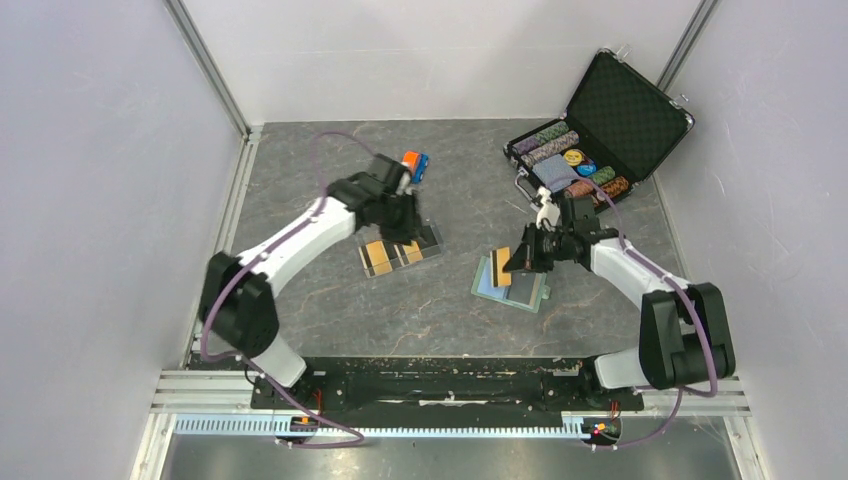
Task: Put the credit cards into the card holder
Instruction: Insert the credit card into the card holder.
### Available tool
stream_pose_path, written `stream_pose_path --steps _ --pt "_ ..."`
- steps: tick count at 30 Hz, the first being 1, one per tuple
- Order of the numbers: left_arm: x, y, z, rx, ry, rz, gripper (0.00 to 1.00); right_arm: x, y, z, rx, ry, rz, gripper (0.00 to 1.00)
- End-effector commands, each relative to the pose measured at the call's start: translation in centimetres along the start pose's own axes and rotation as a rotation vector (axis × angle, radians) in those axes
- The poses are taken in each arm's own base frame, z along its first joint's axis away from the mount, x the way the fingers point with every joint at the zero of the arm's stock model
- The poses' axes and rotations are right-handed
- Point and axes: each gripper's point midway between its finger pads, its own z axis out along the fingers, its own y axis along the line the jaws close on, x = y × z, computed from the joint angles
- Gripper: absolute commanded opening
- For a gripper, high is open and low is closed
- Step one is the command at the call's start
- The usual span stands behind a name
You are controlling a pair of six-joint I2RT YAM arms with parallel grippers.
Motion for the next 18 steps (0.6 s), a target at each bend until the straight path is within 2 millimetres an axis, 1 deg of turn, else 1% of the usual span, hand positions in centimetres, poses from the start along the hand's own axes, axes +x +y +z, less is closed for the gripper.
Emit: stream_pose_path --steps 1,3,4,5,7,9,11,15,18 --pt "3.6 -8.7 3.4 0.172 0.118 0.141 0.44 -0.4 -0.9 -0.9 0.006 -0.105 -0.008 0.00" --pt "5.4 -11.0 5.0 0.198 0.175 0.188 0.42 0.2 -1.8 -1.4 0.014 -0.122 0.030 0.00" --pt "6.3 -11.8 5.7 0.208 0.203 0.211 0.41 0.3 -2.1 -1.7 0.017 -0.132 0.043 0.00" --pt "7.3 -12.5 6.6 0.213 0.231 0.232 0.40 0.6 -2.5 -1.9 0.025 -0.139 0.058 0.00" --pt "8.6 -12.9 8.1 0.204 0.269 0.263 0.39 0.9 -3.2 -2.4 0.037 -0.155 0.082 0.00" --pt "9.3 -12.5 9.5 0.181 0.295 0.265 0.38 1.4 -3.8 -2.6 0.049 -0.153 0.099 0.00" --pt "9.5 -12.0 10.5 0.157 0.303 0.269 0.37 2.1 -4.3 -2.4 0.054 -0.138 0.110 0.00" --pt "9.6 -11.3 12.1 0.119 0.316 0.281 0.34 3.0 -4.9 -1.7 0.049 -0.126 0.134 0.00" --pt "9.8 -10.4 13.2 0.076 0.322 0.279 0.31 3.5 -5.1 -1.2 0.041 -0.109 0.156 0.00"
